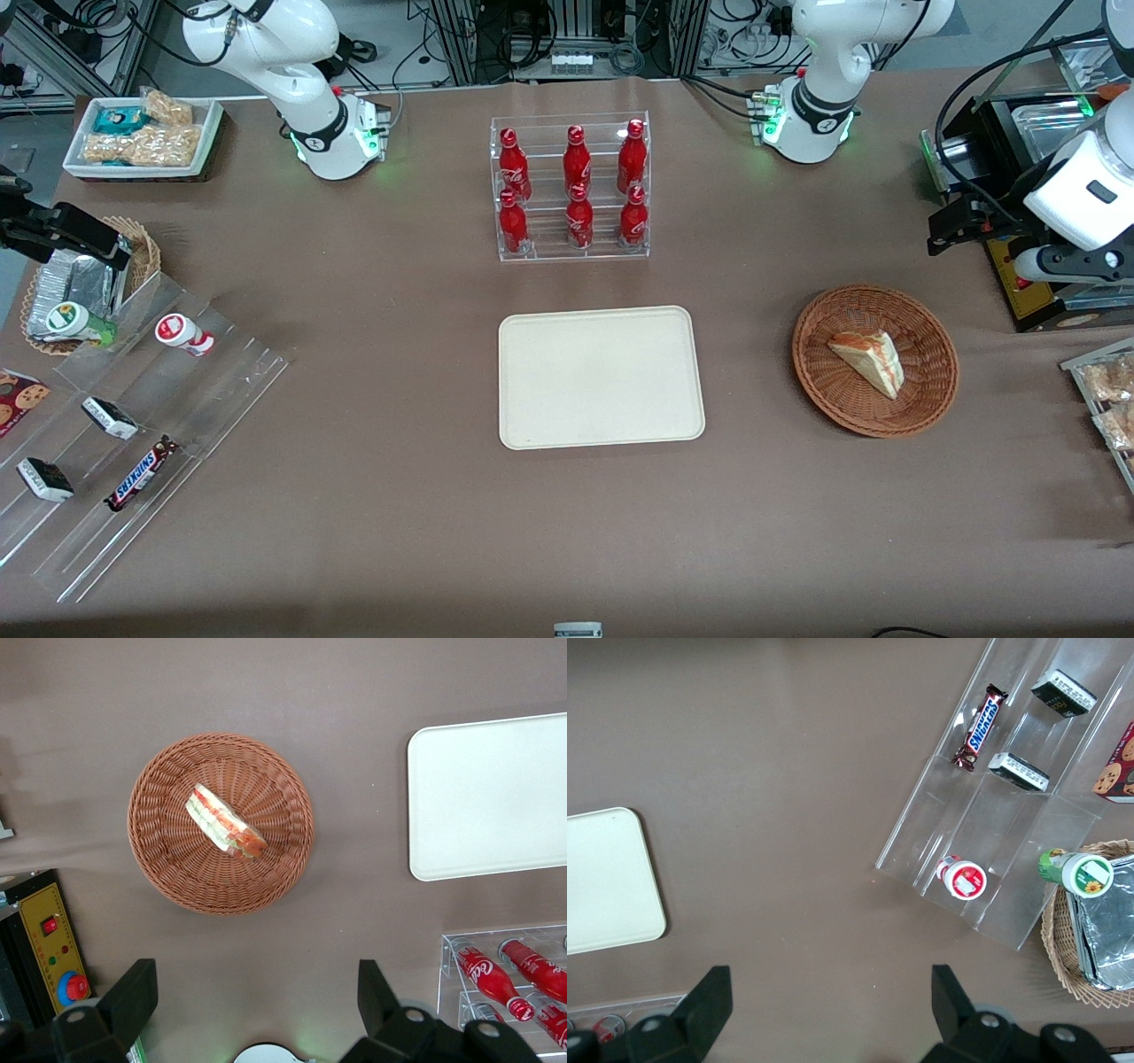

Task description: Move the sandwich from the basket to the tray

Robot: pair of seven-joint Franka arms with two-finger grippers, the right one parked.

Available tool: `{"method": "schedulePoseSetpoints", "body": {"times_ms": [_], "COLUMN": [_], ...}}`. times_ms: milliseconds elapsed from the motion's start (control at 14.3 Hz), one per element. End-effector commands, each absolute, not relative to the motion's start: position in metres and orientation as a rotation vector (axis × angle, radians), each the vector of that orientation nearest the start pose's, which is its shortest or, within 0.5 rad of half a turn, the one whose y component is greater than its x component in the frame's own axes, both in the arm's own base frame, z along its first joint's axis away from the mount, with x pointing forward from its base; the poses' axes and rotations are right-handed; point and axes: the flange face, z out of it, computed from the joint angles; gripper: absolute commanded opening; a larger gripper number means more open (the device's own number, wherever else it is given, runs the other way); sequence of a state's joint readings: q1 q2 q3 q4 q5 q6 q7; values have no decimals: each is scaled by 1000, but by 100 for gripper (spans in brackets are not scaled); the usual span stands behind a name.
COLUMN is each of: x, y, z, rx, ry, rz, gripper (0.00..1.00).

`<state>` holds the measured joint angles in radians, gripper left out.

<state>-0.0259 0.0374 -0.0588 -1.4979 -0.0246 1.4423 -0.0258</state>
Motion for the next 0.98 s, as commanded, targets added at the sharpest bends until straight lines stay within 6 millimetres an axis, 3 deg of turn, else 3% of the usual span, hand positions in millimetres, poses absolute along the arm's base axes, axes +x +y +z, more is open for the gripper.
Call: {"method": "schedulePoseSetpoints", "body": {"times_ms": [0, 558, 907], "x": [545, 545, 550], "y": [-53, -52, -41], "z": [637, 638, 621], "rx": [-3163, -3164, -3147], "ry": [78, 75, 46], "rz": [151, 141, 197], "gripper": [100, 100, 100]}}
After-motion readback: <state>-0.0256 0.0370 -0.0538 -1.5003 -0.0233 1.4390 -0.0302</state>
